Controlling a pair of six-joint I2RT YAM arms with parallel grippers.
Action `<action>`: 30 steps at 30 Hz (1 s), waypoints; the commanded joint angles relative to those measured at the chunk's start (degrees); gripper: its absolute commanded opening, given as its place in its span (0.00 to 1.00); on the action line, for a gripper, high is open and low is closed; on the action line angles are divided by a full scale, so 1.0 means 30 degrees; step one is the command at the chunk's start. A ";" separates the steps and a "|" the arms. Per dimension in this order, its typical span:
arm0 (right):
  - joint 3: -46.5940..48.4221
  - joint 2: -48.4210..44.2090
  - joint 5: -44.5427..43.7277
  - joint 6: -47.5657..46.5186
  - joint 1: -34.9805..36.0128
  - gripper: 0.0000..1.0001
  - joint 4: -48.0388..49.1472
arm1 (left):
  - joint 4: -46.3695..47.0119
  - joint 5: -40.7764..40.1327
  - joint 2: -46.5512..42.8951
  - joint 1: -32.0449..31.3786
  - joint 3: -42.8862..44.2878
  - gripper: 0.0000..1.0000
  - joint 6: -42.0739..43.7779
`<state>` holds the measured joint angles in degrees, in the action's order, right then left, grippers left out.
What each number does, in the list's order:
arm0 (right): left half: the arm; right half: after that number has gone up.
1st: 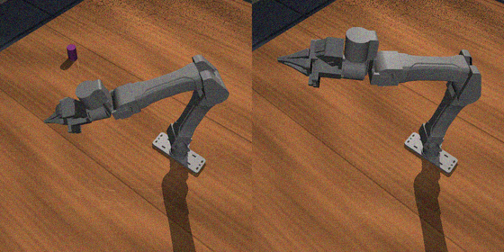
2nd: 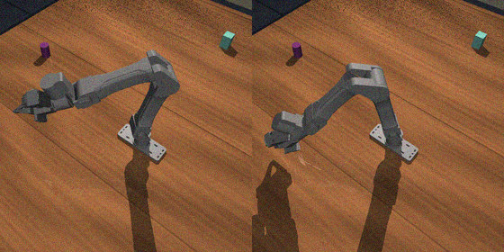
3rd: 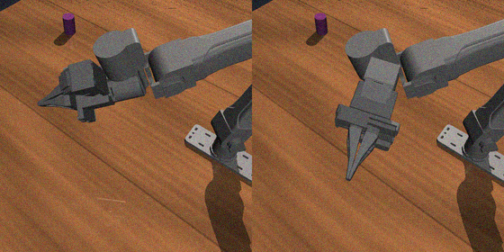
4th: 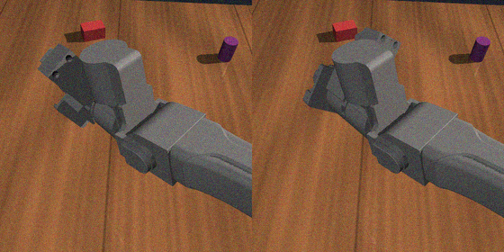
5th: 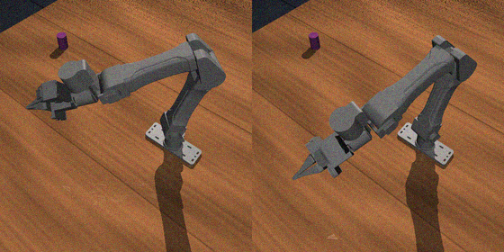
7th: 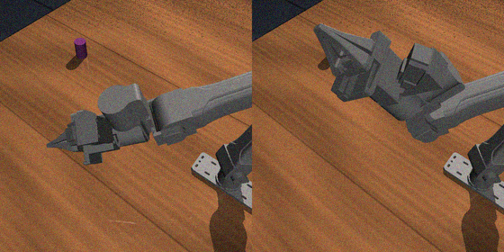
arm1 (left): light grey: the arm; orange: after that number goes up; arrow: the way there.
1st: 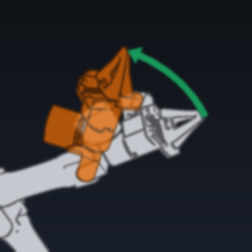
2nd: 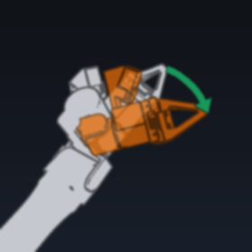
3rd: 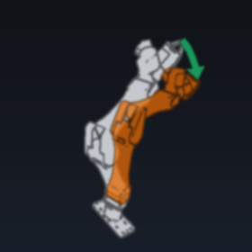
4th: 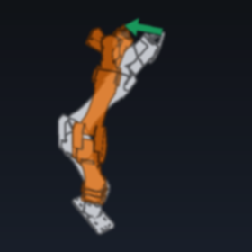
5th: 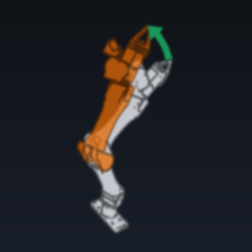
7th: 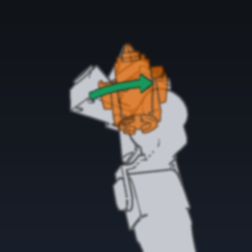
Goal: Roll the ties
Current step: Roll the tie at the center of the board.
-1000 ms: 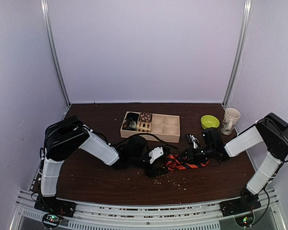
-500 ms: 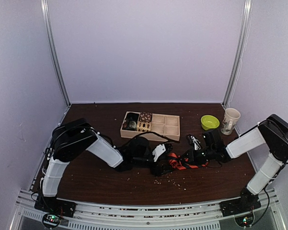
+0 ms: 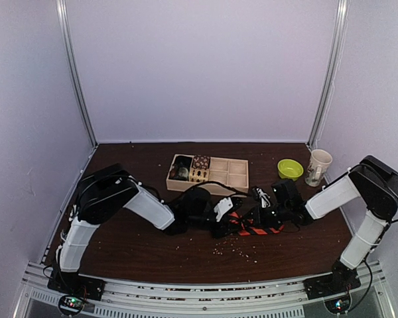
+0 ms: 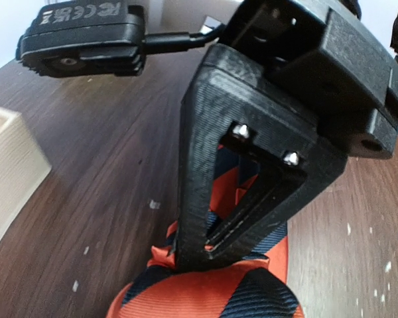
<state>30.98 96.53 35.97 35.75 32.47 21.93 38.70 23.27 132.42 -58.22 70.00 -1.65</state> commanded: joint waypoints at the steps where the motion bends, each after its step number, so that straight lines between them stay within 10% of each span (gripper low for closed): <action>1: 0.0816 0.2049 -0.1099 0.0067 0.1402 0.00 -0.3190 | -0.2622 -0.1218 -0.1762 -0.0128 -0.2416 0.28 0.2451; 12: 0.0413 -0.2483 0.0082 0.0662 0.0855 0.35 -0.4240 | -0.9736 -0.2483 -0.3471 -0.0136 -0.2742 0.22 0.6353; 30: 0.1370 0.0584 -0.2712 -0.0140 0.1046 0.14 -0.6370 | -0.9179 -0.1410 -0.3469 0.1351 -0.2648 0.19 0.3623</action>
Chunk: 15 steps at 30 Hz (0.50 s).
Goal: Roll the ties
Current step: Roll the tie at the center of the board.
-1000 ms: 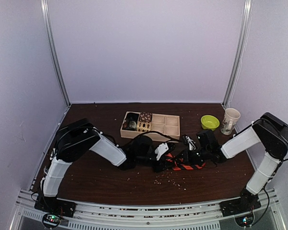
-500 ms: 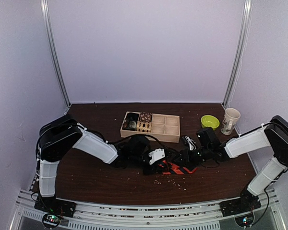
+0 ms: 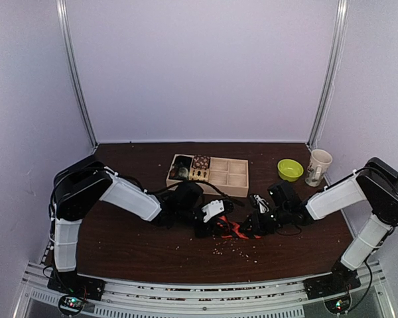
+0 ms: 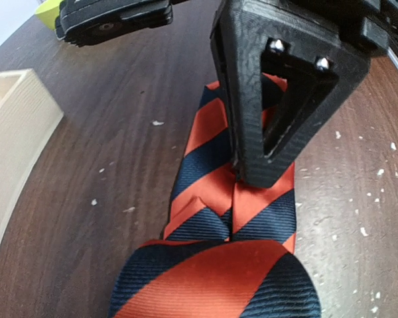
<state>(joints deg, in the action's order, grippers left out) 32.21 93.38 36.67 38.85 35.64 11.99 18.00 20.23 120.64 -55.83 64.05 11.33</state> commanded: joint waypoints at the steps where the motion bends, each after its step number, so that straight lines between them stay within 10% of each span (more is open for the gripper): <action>1: 0.1409 0.1865 -0.3101 -0.1349 -0.0025 0.14 -0.3391 | -0.2191 -0.0453 0.0349 0.0578 -0.0791 0.19 -0.0746; 15: 0.2721 0.3158 -0.3450 -0.3338 -0.0395 0.09 -0.5427 | -0.0024 -0.0363 -0.3233 0.0959 -0.2397 0.21 -0.0958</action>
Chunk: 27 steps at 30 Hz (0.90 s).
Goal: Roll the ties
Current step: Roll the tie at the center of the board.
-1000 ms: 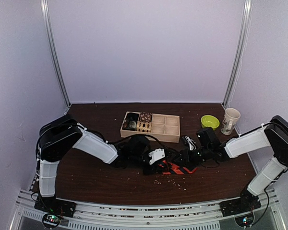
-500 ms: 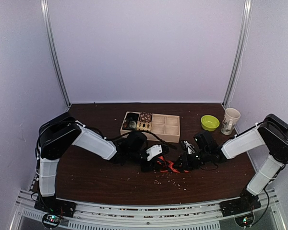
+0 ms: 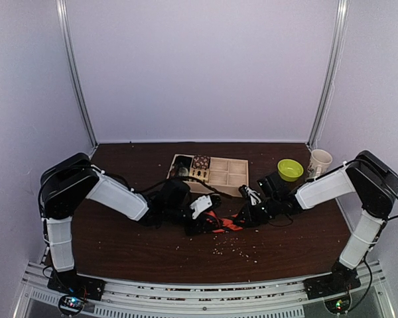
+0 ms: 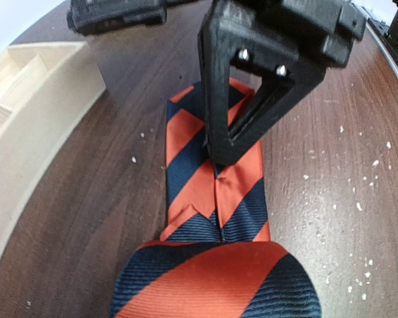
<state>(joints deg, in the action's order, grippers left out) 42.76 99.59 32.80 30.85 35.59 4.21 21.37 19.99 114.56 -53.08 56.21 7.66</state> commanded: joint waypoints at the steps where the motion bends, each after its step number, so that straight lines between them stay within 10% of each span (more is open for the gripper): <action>1: -0.0846 0.1144 -0.2167 -0.0700 -0.0384 0.09 -0.2768 | -0.1098 -0.0255 -0.1302 0.0029 0.0205 0.21 0.0417; 15: -0.1608 0.0766 -0.1418 -0.0237 -0.0819 0.10 -0.1682 | -0.6984 -0.0700 0.0895 -0.0204 0.1332 0.23 0.3678; 27: -0.2202 -0.2666 0.3182 0.4116 -0.0621 0.54 0.3936 | -0.8882 -0.0661 0.2370 -0.0236 0.2458 0.26 0.3271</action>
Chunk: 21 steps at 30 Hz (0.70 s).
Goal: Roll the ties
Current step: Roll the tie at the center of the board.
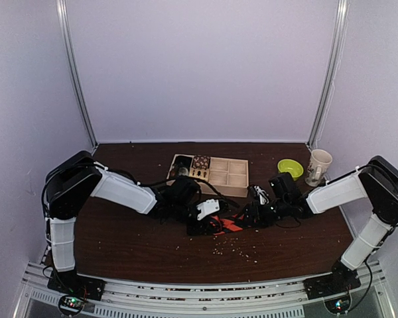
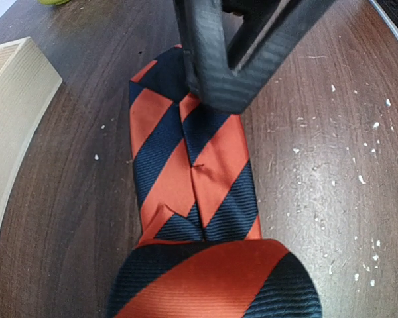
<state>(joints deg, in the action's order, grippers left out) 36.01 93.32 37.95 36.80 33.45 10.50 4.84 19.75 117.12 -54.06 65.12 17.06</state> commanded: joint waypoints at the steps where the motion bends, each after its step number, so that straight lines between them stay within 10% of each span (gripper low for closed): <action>1: 0.0208 -0.0542 0.1659 0.2517 0.0241 0.55 0.2132 | -0.3372 -0.0563 0.1534 0.0091 -0.0543 0.27 0.0139; 21: 0.2424 0.3476 0.1799 0.4652 0.2736 0.41 0.4670 | -0.3050 -0.0478 0.1651 0.0092 -0.0529 0.28 0.0143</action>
<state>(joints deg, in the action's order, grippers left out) 42.35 102.10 43.51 50.33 41.17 22.44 4.45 20.62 117.43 -53.93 65.39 17.06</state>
